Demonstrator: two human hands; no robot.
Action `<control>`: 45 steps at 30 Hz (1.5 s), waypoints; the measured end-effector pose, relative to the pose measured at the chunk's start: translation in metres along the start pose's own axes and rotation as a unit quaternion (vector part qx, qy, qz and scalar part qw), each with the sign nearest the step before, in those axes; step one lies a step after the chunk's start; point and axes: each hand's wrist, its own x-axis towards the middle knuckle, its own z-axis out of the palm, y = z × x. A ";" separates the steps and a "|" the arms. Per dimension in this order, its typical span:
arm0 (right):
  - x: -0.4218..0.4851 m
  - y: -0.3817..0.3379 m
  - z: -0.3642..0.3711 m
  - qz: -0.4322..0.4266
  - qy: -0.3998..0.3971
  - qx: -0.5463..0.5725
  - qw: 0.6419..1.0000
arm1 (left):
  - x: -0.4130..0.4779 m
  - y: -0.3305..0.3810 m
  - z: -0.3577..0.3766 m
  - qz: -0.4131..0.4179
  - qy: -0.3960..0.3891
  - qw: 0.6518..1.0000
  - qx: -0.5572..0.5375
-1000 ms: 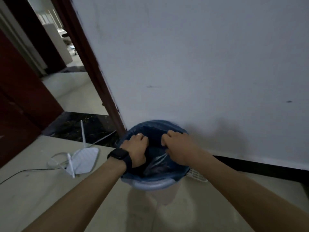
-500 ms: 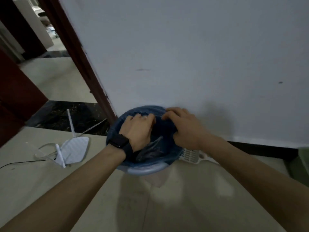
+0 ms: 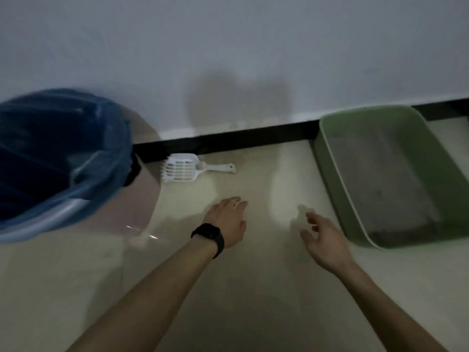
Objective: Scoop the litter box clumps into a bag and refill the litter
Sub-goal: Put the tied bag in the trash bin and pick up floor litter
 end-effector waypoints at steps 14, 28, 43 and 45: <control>0.014 0.066 0.041 -0.141 0.035 -0.195 0.970 | 0.011 0.037 0.113 -0.023 0.073 0.997 -0.019; 0.003 0.082 0.054 -0.270 -0.039 -0.131 0.953 | -0.043 0.083 0.147 -0.011 0.163 0.972 -0.167; -0.056 0.065 0.086 -0.293 -0.080 -0.121 0.945 | -0.045 0.043 0.157 -0.034 0.103 0.991 -0.082; -0.067 0.078 0.076 -0.225 -0.023 -0.081 0.971 | -0.048 0.072 0.164 -0.019 0.098 0.988 -0.117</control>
